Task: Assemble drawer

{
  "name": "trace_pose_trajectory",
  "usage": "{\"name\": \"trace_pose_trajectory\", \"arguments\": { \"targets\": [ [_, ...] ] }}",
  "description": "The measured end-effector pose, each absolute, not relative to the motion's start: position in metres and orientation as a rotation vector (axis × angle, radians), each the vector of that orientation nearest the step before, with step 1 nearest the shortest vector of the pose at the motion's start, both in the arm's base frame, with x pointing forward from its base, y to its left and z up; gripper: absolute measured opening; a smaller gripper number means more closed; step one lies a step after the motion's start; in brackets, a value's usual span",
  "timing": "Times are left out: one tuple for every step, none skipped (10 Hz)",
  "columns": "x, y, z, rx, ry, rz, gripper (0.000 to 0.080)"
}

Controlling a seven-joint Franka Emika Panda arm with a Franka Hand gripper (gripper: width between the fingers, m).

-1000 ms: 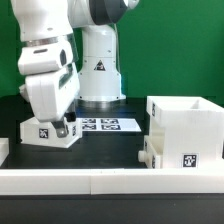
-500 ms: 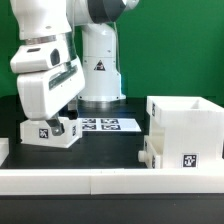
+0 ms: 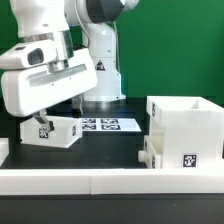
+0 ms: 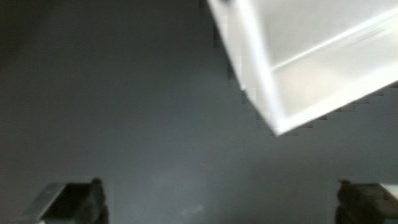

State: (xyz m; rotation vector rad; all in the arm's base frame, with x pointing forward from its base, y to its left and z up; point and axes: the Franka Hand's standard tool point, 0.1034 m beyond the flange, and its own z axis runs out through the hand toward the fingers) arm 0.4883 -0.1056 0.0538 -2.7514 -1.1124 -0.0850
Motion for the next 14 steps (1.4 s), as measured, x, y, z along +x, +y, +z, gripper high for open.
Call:
{"name": "trace_pose_trajectory", "arguments": {
  "targets": [
    [0.481,-0.106,0.055,-2.803,-0.976,-0.075,0.0649],
    [0.475,-0.107,0.057,-2.848,-0.871,-0.081,0.0649],
    [0.463,-0.108,0.059,-2.890,-0.769,-0.092,0.0649],
    [0.454,-0.107,0.058,-2.918,-0.644,-0.099,0.0649],
    [0.453,-0.106,0.058,-2.934,-0.539,-0.091,0.0649],
    [0.454,-0.105,0.058,-2.947,-0.447,-0.083,0.0649],
    [0.454,-0.104,0.057,-2.954,-0.376,-0.078,0.0649],
    [0.454,-0.104,0.057,-2.962,-0.259,-0.070,0.0649],
    [0.454,-0.103,0.057,-2.967,-0.177,-0.063,0.0649],
    [0.454,-0.103,0.057,-2.968,-0.143,-0.060,0.0649],
    [0.454,-0.102,0.057,-2.967,-0.021,-0.052,0.0649],
    [0.454,-0.102,0.057,-2.962,0.080,-0.044,0.0649],
    [0.452,-0.099,0.059,-2.958,0.240,-0.031,0.0649],
    [0.448,-0.095,0.059,-2.956,0.346,-0.026,0.0649]
  ]
}}
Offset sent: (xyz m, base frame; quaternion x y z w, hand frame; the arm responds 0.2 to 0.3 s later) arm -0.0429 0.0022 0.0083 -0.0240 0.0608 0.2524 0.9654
